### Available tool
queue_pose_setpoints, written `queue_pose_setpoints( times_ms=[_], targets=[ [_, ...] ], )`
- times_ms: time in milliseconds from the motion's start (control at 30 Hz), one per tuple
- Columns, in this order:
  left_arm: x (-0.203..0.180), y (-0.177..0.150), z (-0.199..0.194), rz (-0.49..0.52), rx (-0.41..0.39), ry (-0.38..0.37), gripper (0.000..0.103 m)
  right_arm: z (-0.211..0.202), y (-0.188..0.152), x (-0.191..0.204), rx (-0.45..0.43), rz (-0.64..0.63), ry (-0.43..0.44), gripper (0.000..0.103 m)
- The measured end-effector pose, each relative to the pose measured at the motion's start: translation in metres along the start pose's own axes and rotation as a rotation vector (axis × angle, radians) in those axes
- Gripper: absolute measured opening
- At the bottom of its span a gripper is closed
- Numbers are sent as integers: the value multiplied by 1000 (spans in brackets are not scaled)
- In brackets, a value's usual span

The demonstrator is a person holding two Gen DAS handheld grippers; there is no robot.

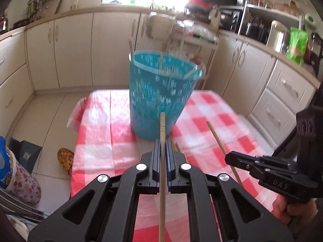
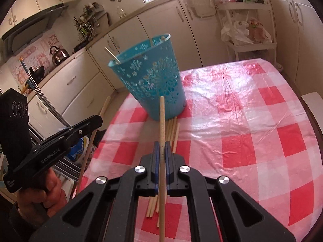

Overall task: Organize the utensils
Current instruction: 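Lift both held sticks upright and carry them above the teal basket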

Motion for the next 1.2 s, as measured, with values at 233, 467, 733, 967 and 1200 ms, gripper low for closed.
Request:
queue_pose_setpoints(
  times_ms=[233, 467, 733, 967, 1200],
  targets=[
    [-7, 49, -32, -40, -153, -78, 5, -42, 50, 21, -218, -7, 49, 6],
    [-4, 107, -58, -112, -332, -134, 5, -63, 111, 45, -389, -24, 102, 6],
    [1, 172, -83, -169, -553, -144, 5, -77, 186, 63, -589, -20, 116, 6],
    [14, 202, -67, -231, -624, -142, 5, -62, 219, 56, -640, -13, 92, 6],
    [30, 220, -49, -282, -695, -105, 5, -33, 234, 44, -637, -14, 62, 6]
  ],
)
Point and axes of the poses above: each gripper's, at about its wrist camera, not at the fingertips, and z roughly the way its jaws point, x to its left, y to its top, the point moved 9 cm from there along z, roughly the way its jaws point, and after that the axes turned 7 degrees about x, right-handed, at the moved point
